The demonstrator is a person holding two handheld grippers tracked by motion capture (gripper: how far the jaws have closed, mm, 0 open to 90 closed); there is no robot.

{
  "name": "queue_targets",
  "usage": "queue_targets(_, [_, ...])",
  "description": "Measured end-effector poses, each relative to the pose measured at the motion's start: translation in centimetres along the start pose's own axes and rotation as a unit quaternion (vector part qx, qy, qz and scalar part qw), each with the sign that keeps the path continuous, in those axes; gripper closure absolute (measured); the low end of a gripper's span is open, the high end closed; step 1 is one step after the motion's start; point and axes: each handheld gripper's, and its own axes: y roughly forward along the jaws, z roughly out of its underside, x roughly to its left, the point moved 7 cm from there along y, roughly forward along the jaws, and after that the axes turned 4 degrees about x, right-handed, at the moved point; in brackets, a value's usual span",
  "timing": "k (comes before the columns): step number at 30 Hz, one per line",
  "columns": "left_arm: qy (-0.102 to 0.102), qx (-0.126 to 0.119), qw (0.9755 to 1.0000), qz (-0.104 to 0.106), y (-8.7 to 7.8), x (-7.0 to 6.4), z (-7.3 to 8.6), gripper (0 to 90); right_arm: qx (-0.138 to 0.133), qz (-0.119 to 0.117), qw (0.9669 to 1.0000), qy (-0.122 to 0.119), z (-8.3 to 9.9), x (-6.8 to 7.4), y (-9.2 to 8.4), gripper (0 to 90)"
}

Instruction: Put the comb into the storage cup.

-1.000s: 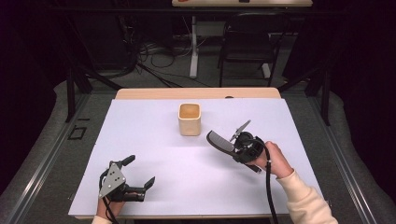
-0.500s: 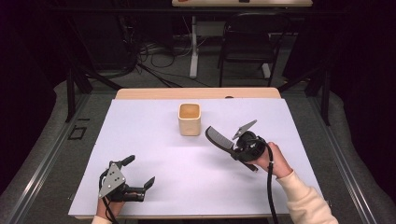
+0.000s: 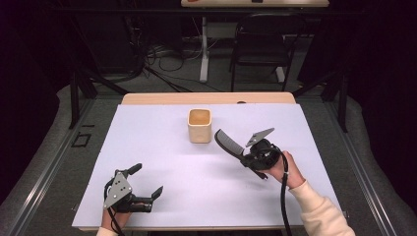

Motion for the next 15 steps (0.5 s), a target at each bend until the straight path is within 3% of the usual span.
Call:
queue_targets(10, [0.002, 0.0, 1.0, 0.005, 0.24, 0.02, -0.07, 0.5, -0.023, -0.004, 0.9997, 0.006, -0.11, 0.46, -0.11, 72.3])
queue_targets(15, [0.0, 0.0, 1.0, 0.005, 0.35, 0.01, -0.06, 0.4, -0.035, -0.001, 0.9994, -0.005, -0.41, 0.83, -0.09, 72.3])
